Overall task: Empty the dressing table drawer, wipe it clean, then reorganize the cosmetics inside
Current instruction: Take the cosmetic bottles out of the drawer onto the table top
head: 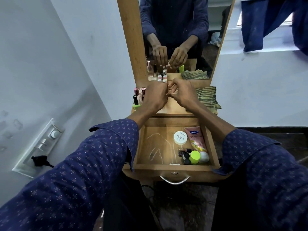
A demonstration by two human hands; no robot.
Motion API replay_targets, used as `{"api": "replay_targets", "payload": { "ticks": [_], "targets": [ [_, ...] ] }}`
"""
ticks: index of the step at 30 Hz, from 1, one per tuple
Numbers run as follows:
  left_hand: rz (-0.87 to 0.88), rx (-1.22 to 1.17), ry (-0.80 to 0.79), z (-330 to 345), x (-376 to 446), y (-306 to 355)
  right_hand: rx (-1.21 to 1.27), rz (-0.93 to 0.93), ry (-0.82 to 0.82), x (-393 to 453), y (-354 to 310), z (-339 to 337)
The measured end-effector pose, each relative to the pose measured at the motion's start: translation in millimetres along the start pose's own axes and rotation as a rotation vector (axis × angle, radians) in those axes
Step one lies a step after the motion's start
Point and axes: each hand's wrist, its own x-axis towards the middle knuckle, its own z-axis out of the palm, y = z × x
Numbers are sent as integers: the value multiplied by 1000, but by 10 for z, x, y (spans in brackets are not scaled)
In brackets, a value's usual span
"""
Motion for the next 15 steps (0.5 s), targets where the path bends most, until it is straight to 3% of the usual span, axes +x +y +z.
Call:
{"api": "replay_targets", "payload": {
  "ticks": [6, 11, 15],
  "targets": [
    [33, -117, -153, 156, -465, 177, 29, 12, -128, -527, 125, -169],
    [74, -316, -383, 435, -1007, 311, 14, 13, -333, -1146, 295, -242],
    [-2, -522, -543, 648, -1321, 351, -11, -1, -398, -1453, 407, -324]
  ]
}}
